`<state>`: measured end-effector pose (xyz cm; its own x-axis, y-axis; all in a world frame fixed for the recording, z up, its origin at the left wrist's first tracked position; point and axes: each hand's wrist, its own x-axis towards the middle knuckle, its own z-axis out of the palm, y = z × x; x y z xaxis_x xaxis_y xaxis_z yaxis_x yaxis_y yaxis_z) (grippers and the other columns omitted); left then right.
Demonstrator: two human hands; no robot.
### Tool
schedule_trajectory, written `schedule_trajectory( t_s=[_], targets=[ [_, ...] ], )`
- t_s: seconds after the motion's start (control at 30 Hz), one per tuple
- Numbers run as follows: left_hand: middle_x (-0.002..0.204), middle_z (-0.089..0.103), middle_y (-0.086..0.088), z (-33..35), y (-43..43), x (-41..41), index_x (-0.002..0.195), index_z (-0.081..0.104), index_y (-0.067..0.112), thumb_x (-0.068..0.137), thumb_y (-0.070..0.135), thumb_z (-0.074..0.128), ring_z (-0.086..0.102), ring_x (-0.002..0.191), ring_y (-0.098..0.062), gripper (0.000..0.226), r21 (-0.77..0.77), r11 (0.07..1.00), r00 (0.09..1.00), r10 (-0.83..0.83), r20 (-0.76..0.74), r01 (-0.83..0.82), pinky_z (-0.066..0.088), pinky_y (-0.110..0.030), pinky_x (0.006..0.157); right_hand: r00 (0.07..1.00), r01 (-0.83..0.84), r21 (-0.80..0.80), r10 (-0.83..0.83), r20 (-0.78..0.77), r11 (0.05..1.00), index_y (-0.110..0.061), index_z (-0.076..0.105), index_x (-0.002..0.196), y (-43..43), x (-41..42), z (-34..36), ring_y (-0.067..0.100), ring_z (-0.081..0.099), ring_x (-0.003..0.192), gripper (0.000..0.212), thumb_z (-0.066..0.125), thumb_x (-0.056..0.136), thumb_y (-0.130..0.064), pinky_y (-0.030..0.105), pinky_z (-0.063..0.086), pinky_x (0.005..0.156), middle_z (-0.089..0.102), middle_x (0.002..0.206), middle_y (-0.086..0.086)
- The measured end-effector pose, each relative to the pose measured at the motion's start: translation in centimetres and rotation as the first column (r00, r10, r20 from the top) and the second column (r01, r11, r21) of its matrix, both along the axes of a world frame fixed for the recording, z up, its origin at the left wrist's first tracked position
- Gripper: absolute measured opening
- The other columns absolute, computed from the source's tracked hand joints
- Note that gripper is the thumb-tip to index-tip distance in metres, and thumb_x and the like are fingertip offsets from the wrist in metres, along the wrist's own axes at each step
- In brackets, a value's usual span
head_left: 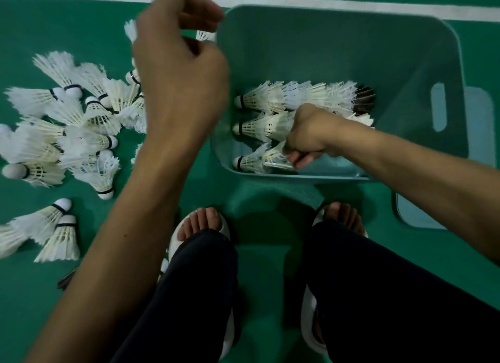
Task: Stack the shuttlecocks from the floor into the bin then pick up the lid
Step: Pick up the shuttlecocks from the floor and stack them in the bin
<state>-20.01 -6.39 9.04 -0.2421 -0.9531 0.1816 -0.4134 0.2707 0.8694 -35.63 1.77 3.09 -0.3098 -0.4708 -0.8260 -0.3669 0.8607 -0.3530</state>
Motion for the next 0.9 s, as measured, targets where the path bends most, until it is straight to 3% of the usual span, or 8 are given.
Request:
schedule_trajectory(
  t_s=[0.13, 0.27, 0.43, 0.53, 0.63, 0.77, 0.83, 0.9],
  targets=[
    [0.097, 0.073, 0.003, -3.1, -0.8, 5.4, 0.102, 0.073, 0.011, 0.078, 0.005, 0.056, 0.068, 0.091, -0.004, 0.030, 0.116, 0.957, 0.964, 0.265, 0.024, -0.266, 0.054, -0.019, 0.077, 0.997, 0.025, 0.034, -0.027, 0.069, 0.999, 0.007, 0.057, 0.084, -1.0, 1.4, -1.3, 0.026, 0.068, 0.064, 0.012, 0.061, 0.094, 0.009, 0.037, 0.063, 0.060, 0.066, 0.075, 0.021],
    [0.102, 0.073, -0.006, -8.7, 1.1, 12.1, 0.105, 0.071, 0.010, 0.078, 0.012, 0.056, 0.064, 0.088, -0.016, 0.031, 0.263, 0.817, 0.853, 0.451, 0.262, -0.513, 0.052, -0.030, 0.078, 0.994, 0.040, 0.064, -0.046, 0.095, 0.997, 0.014, 0.060, 0.096, -0.9, 0.1, -1.0, 0.032, 0.075, 0.081, 0.016, 0.065, 0.095, 0.000, 0.041, 0.065, 0.072, 0.071, 0.087, 0.023],
    [0.113, 0.061, -0.014, -13.0, 3.9, 15.5, 0.109, 0.059, 0.010, 0.081, 0.035, 0.066, 0.060, 0.104, -0.036, 0.038, 0.229, 0.795, 0.766, 0.395, 0.508, -0.562, 0.052, -0.048, 0.090, 0.958, -0.179, -0.118, 0.145, -0.248, 0.977, 0.002, 0.071, 0.088, -0.7, 0.2, 4.0, 0.022, 0.076, 0.059, 0.025, 0.069, 0.096, -0.023, 0.039, 0.064, 0.070, 0.077, 0.079, 0.011],
    [0.125, 0.052, -0.015, -13.0, 4.3, 14.5, 0.118, 0.055, 0.010, 0.086, 0.044, 0.072, 0.053, 0.113, -0.037, 0.050, 0.179, 0.805, 0.744, 0.405, 0.531, -0.566, 0.044, -0.040, 0.086, 0.898, -0.293, -0.452, 0.080, -0.433, 0.843, -0.007, 0.075, 0.069, -0.3, 3.3, 7.7, 0.020, 0.072, 0.055, 0.030, 0.065, 0.092, -0.022, 0.037, 0.062, 0.073, 0.072, 0.061, 0.010],
    [0.126, 0.049, -0.013, -13.4, 4.0, 13.6, 0.122, 0.058, 0.015, 0.085, 0.058, 0.067, 0.050, 0.115, -0.031, 0.058, 0.194, 0.841, 0.766, 0.333, 0.549, -0.505, 0.040, -0.035, 0.083, 0.923, -0.326, -0.707, 0.049, -0.382, 0.628, -0.005, 0.073, 0.066, 0.1, 9.4, 8.9, 0.021, 0.066, 0.053, 0.032, 0.060, 0.089, -0.023, 0.035, 0.055, 0.058, 0.068, 0.058, 0.011],
    [0.105, 0.066, -0.010, -15.0, 2.8, 15.0, 0.099, 0.067, 0.019, 0.082, 0.043, 0.056, 0.063, 0.098, -0.029, 0.031, 0.302, 0.907, 0.879, 0.132, 0.458, -0.294, 0.055, -0.044, 0.084, 0.890, -0.457, -0.684, 0.290, -0.353, 0.568, -0.012, 0.071, 0.090, 0.6, 16.9, 6.3, 0.020, 0.067, 0.075, 0.014, 0.059, 0.089, -0.021, 0.040, 0.057, 0.070, 0.070, 0.084, 0.003],
    [0.084, 0.063, -0.005, -13.3, 2.9, 15.6, 0.077, 0.062, 0.026, 0.077, 0.031, 0.059, 0.059, 0.078, -0.018, 0.006, 0.312, 0.933, 0.925, 0.052, 0.376, -0.180, 0.049, -0.033, 0.067, 0.832, -0.554, -0.600, 0.393, -0.390, 0.577, -0.009, 0.059, 0.120, 0.9, 18.2, 4.4, 0.027, 0.061, 0.100, 0.036, 0.065, 0.085, -0.009, 0.043, 0.055, 0.081, 0.060, 0.115, 0.008],
    [0.076, 0.061, -0.001, -10.5, 3.5, 15.8, 0.070, 0.063, 0.034, 0.073, 0.026, 0.061, 0.056, 0.070, -0.007, 0.008, 0.370, 0.929, 0.984, -0.079, 0.161, 0.014, 0.044, -0.022, 0.063, 0.762, -0.648, -0.518, 0.466, -0.450, 0.559, -0.008, 0.044, 0.137, 1.3, 18.5, 2.8, 0.034, 0.050, 0.119, 0.069, 0.070, 0.074, 0.000, 0.046, 0.052, 0.088, 0.043, 0.138, 0.015]
  ],
)
